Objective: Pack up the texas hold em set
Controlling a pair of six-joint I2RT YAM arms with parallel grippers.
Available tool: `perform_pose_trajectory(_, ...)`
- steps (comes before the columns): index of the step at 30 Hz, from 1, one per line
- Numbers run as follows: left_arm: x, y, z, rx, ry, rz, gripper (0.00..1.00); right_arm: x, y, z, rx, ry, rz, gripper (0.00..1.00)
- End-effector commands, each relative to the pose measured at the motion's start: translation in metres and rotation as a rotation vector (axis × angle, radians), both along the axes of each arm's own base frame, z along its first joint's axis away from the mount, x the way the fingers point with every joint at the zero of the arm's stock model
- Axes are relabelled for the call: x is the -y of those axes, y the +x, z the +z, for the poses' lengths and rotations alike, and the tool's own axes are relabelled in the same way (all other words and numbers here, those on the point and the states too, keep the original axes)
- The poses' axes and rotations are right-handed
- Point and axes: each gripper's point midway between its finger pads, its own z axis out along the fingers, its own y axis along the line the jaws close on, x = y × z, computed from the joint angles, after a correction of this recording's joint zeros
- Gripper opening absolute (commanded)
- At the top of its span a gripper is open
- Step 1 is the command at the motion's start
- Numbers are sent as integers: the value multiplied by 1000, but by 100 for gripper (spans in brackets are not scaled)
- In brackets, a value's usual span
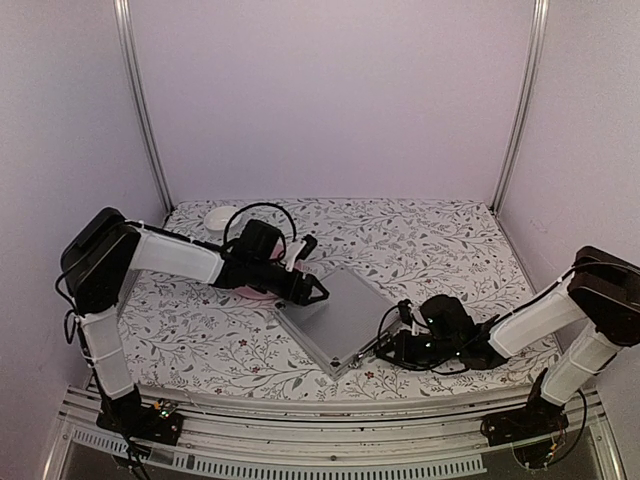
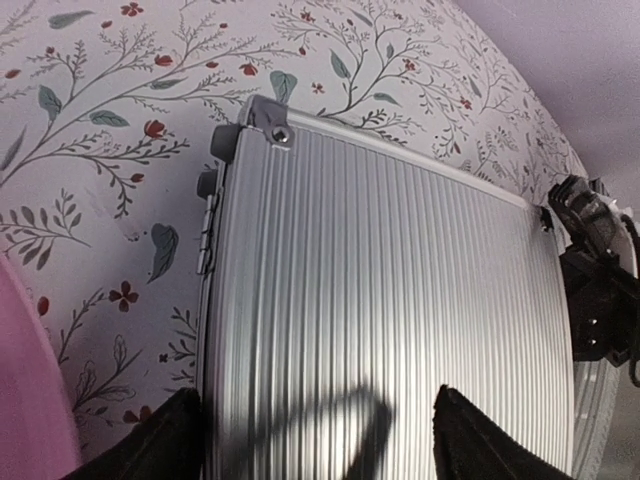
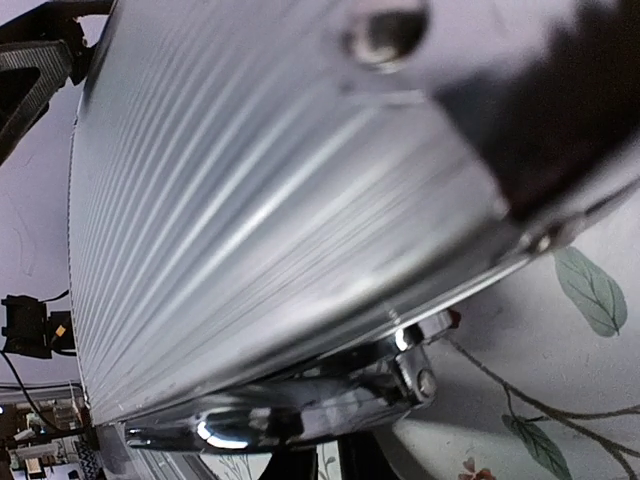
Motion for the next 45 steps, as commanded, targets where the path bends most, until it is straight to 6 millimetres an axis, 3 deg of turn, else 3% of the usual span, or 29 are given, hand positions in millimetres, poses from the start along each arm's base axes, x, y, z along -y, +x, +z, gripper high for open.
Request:
perform_pose_trajectory(1, 2, -4, 65, 87, -94, 9, 79, 9, -23, 10, -16, -49, 104, 13)
perform_pose_trajectory(5, -16, 5, 106, 209, -119, 86, 80, 20, -43, 31, 40, -95, 245, 34)
perform_pose_trajectory(7, -22, 5, 121, 248, -127, 104, 80, 19, -45, 54, 90, -93, 292, 46)
perform_pose_trajectory(9, -24, 6, 134, 274, -136, 102, 81, 14, -34, 86, 183, -75, 308, 57)
perform_pose_trajectory(12, -18, 14, 145, 292, -135, 93, 82, 7, 9, 129, 306, -60, 243, 70)
perform_pose_trajectory(16, -17, 42, 164, 315, -166, 115, 82, -1, 82, 166, 383, -48, 135, 78)
perform_pose_trajectory(18, -32, 66, 170, 335, -178, 162, 82, -3, 117, 180, 436, -73, 92, 81)
perform_pose_trajectory(21, -79, 107, 172, 331, -186, 285, 82, 9, 166, 196, 514, -91, 25, 84)
perform_pose_trajectory(24, -154, 133, 161, 304, -191, 468, 82, 47, 205, 191, 530, -117, -62, 85)
perform_pose_trajectory(26, -225, 143, 159, 311, -209, 628, 82, 88, 227, 188, 549, -146, -145, 86)
perform_pose_trajectory(30, -351, 128, 154, 369, -201, 920, 83, 183, 243, 182, 591, -214, -318, 86)
perform_pose_trajectory(33, -419, 101, 141, 439, -178, 1108, 84, 251, 238, 174, 632, -275, -457, 87)
perform_pose_trajectory(35, -442, 78, 123, 490, -136, 1200, 85, 288, 232, 174, 678, -317, -538, 87)
perform_pose_trajectory(38, -448, 59, 115, 634, -29, 1229, 86, 325, 219, 177, 769, -382, -648, 87)
perform_pose_trajectory(41, -438, 52, 110, 725, 38, 1199, 86, 333, 211, 180, 863, -433, -682, 88)
perform_pose_trajectory(45, -425, 53, 106, 772, 83, 1160, 88, 335, 208, 165, 895, -446, -692, 88)
